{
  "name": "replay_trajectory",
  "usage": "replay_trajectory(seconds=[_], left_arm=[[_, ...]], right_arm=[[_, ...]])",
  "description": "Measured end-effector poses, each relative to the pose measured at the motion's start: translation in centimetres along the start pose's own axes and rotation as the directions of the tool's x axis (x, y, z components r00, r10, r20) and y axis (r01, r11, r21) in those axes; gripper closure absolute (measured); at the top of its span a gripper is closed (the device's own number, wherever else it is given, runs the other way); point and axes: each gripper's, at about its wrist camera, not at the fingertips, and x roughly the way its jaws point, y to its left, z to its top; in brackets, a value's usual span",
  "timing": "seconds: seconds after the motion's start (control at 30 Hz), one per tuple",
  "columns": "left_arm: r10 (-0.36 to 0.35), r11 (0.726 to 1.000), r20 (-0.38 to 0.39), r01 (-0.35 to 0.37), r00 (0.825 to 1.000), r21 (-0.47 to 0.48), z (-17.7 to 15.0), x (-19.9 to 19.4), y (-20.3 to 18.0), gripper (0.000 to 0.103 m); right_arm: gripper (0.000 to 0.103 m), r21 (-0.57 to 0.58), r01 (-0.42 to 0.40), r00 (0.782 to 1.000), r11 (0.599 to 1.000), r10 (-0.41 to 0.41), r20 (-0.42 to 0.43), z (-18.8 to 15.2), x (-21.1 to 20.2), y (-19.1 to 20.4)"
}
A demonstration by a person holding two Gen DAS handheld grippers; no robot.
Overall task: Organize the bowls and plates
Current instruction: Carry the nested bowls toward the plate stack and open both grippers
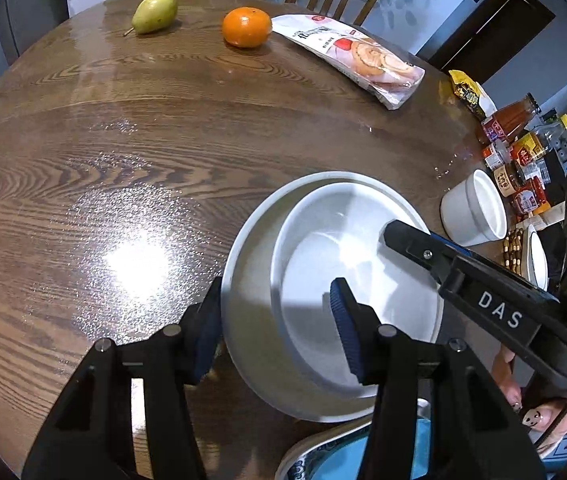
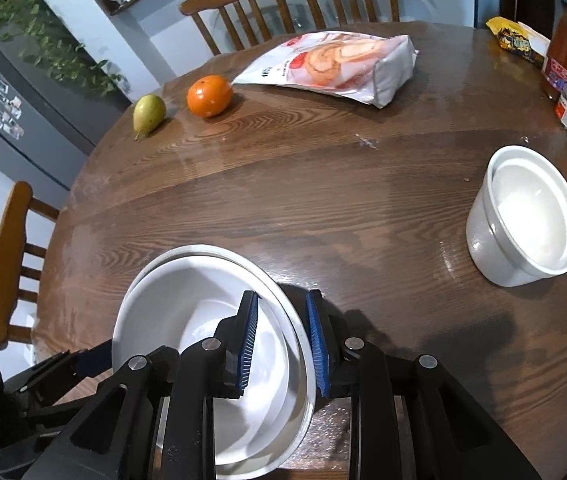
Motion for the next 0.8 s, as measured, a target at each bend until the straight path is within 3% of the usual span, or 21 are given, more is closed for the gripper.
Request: replay_trajectory(seconds=[0.17, 0.23, 0.33, 0.43, 0.57, 0.7, 0.8], left_arm=[[0.002, 1.000, 0.010, -0.002, 1.000, 0.013, 0.0, 0.1, -0.4, 0.051], [0.026, 1.000, 0.050, -0.027, 0.998, 0.014, 0.0, -0.8, -0.6, 0.049], [0.051, 0.998, 0.137, -0.053, 0.989, 0.016, 0.1, -3.1, -1.1, 0.035], [0.017, 0.999, 0.226, -0.025, 0.974, 0.030, 0.3, -5.6, -2.5, 0.029], [-0.055, 0.996, 0.280, 0.034, 0.959, 0.076, 0.5, -7.4, -5.7, 0.024], [-0.140, 0.983, 0.302, 0.096, 0.943, 0.155, 0.7, -7.7, -10.2, 0.022], [-0.181, 0.971, 0.282, 0.125, 0.942, 0.204, 1.0, -6.5, -13.6, 0.022]], right_arm=[[0.076, 0.008, 0.011, 1.000, 1.000, -0.010, -0.011, 0.2, 0.0, -0.5], [0.076, 0.001, -0.009, 1.000, 1.000, 0.009, -0.019, 0.2, -0.4, -0.6], [0.076, -0.032, 0.003, 1.000, 0.999, -0.003, 0.018, 0.3, -2.0, -0.5], [0.065, -0.016, 0.009, 0.995, 1.000, -0.008, 0.096, 0.5, -4.7, -1.3], [0.045, 0.039, -0.010, 0.981, 0.999, 0.002, 0.192, 0.8, -8.4, -4.0], [0.029, 0.122, 0.010, 0.955, 0.992, -0.046, 0.292, 0.9, -11.4, -7.6], [0.027, 0.192, -0.013, 0.947, 0.981, -0.050, 0.318, 1.0, -12.4, -10.9]])
